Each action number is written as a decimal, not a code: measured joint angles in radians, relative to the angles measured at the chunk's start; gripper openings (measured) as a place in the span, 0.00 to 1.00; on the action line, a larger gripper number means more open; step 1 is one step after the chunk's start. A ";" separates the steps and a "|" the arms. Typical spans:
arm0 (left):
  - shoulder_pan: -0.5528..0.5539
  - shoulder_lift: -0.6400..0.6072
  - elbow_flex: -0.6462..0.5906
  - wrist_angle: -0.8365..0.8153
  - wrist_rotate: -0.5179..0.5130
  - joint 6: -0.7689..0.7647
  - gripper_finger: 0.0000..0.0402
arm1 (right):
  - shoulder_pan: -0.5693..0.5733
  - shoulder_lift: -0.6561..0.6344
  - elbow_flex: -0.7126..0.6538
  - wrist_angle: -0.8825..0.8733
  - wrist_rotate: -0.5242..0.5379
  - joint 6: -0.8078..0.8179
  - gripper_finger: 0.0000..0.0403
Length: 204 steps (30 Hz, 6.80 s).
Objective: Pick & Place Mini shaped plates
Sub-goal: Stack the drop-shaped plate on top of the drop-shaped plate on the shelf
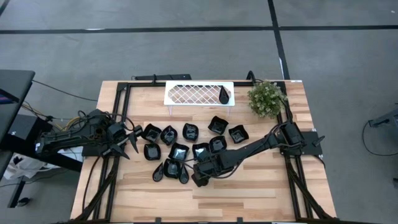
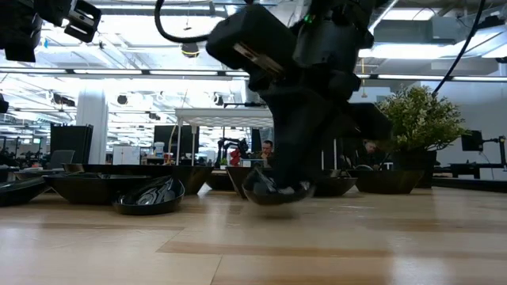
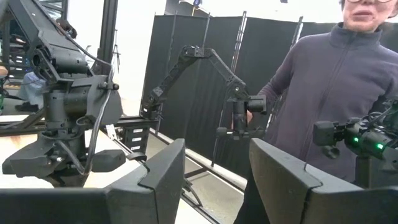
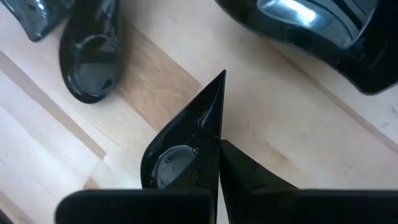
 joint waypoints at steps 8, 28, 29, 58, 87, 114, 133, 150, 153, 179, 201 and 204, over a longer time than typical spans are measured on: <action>0.000 0.000 0.000 0.000 0.000 0.000 0.45 | -0.001 0.000 0.062 -0.075 0.037 -0.007 0.00; 0.000 0.000 0.000 0.000 0.000 0.000 0.45 | -0.013 -0.001 0.364 -0.405 -0.009 -0.069 0.00; 0.000 0.000 0.000 0.000 0.000 0.000 0.45 | -0.020 -0.001 0.388 -0.432 -0.009 -0.075 0.00; 0.000 0.000 0.000 0.022 0.000 0.003 0.45 | -0.618 -0.098 0.873 -0.951 0.037 -0.631 0.00; 0.000 0.000 0.000 0.038 0.000 0.003 0.45 | -0.900 -0.145 0.549 -0.931 -0.012 -0.831 0.00; 0.000 0.000 0.000 0.038 0.000 0.003 0.45 | -0.919 -0.185 0.540 -0.835 -0.062 -0.905 0.00; 0.000 0.000 0.000 0.038 0.000 0.003 0.45 | -0.966 -0.532 0.032 -0.376 -0.187 -0.850 0.00; 0.000 0.000 0.000 0.044 0.000 0.003 0.45 | -0.959 -0.534 -0.101 -0.182 -0.225 -0.874 0.00; 0.000 0.000 0.000 0.045 0.000 0.003 0.45 | -0.959 -0.506 -0.103 -0.187 -0.226 -0.883 0.00; 0.000 0.000 0.000 0.052 0.000 0.003 0.45 | -0.982 -0.503 -0.102 -0.210 -0.195 -0.933 0.00; 0.000 0.000 0.000 0.074 -0.001 0.003 0.45 | -0.942 -0.503 -0.101 -0.209 -0.139 -0.908 0.00; 0.000 0.000 0.000 0.077 -0.001 0.003 0.45 | -0.942 -0.503 -0.101 -0.209 -0.139 -0.905 0.00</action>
